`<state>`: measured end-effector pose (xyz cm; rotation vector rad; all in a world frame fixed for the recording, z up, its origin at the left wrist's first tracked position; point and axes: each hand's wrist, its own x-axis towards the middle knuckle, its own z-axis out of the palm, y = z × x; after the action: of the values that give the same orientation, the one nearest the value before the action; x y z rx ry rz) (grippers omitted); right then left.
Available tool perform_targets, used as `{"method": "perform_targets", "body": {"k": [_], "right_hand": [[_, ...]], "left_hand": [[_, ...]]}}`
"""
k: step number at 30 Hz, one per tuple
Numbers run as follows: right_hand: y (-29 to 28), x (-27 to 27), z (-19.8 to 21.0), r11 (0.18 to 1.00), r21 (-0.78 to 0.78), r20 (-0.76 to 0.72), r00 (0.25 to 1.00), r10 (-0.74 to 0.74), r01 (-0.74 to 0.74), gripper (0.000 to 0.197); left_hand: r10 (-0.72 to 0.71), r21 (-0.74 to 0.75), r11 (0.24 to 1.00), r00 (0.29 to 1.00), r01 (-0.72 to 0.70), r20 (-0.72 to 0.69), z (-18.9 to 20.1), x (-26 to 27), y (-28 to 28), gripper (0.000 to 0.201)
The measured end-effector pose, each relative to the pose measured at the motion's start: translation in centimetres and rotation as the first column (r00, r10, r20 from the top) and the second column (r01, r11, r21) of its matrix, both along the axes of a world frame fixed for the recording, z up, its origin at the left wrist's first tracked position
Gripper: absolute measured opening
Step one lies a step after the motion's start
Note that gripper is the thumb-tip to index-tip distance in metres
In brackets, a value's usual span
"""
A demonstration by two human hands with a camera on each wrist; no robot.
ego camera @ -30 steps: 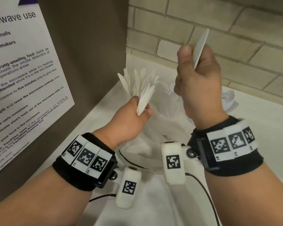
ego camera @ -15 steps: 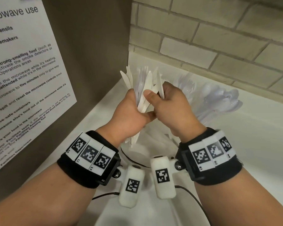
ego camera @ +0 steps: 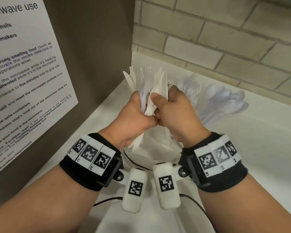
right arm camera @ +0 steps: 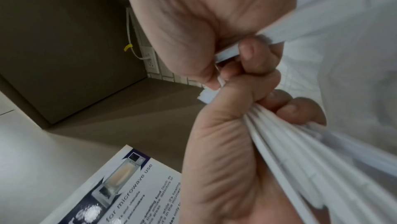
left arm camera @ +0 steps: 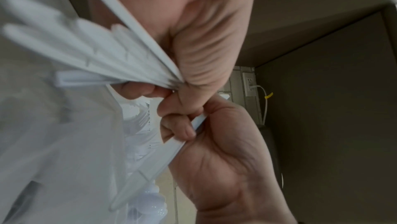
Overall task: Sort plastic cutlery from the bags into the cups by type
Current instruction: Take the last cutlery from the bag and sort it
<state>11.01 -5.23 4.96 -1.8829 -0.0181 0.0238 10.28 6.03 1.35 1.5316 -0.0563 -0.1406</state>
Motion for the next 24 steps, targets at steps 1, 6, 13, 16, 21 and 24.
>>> {"method": "perform_targets", "body": {"k": [1, 6, 13, 16, 21, 24], "right_hand": [[-0.1, 0.0, 0.2, 1.0, 0.031, -0.026, 1.0, 0.007, -0.006, 0.014], [-0.4, -0.3, 0.6, 0.992, 0.115, -0.083, 0.994, 0.071, -0.061, 0.003], [-0.4, -0.4, 0.6, 0.979, 0.201, -0.14, 0.988, 0.07, -0.041, 0.01], [-0.1, -0.3, 0.0, 0.98, 0.196, -0.085, 0.995, 0.045, -0.027, 0.013], [-0.1, 0.6, 0.2, 0.973, 0.191, -0.021, 0.992, -0.125, 0.127, 0.012], [-1.0, 2.4, 1.7, 0.955, 0.231, 0.042, 0.979, -0.2, 0.186, 0.011]], "left_hand": [[-0.008, 0.002, 1.0, 1.0, 0.008, 0.001, 0.0, 0.1, 0.0, 0.061], [0.002, 0.061, 0.998, 1.0, -0.003, 0.01, 0.1, 0.2, -0.2, 0.057], [-0.005, 0.057, 0.998, 1.0, 0.006, -0.021, 0.0, 0.1, -0.3, 0.06], [0.002, 0.08, 0.997, 1.0, 0.0, -0.019, 0.0, 0.0, -0.2, 0.061], [0.073, 0.173, 0.983, 0.997, -0.065, -0.038, -0.7, 0.0, 0.3, 0.052], [0.139, 0.166, 0.978, 0.989, -0.13, -0.048, -1.1, -0.5, 1.0, 0.059]]}}
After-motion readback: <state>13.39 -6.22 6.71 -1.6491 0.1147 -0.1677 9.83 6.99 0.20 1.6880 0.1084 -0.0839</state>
